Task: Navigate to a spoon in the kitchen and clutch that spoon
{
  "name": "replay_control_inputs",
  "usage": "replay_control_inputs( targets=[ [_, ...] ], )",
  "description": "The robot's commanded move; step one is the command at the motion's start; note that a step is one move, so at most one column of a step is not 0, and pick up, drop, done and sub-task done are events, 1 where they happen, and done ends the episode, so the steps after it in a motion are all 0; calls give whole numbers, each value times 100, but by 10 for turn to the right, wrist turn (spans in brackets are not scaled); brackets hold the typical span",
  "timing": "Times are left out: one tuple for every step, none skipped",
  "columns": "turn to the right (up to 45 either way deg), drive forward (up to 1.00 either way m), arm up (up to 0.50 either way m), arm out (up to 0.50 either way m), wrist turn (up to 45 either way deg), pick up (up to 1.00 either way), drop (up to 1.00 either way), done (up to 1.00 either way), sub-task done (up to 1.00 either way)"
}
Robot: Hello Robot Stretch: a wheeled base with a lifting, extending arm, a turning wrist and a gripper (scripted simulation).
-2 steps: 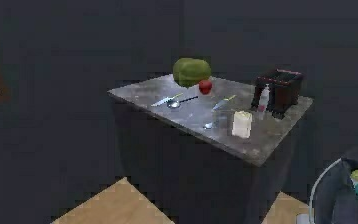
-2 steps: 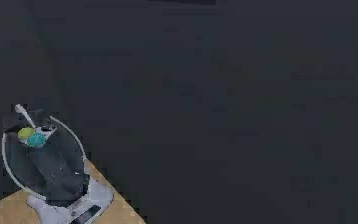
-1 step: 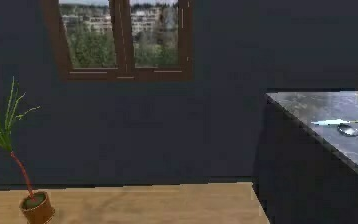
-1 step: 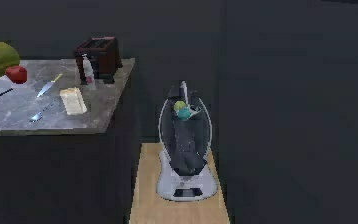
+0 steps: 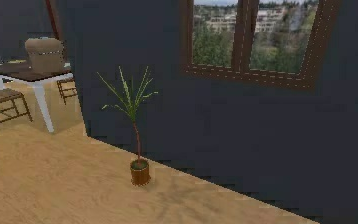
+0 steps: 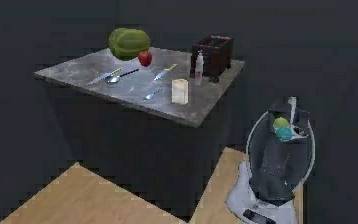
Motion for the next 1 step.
replay_control_inputs(
  targets=[
    [-30,0,0,0,0,0,0,0,0]
  ],
)
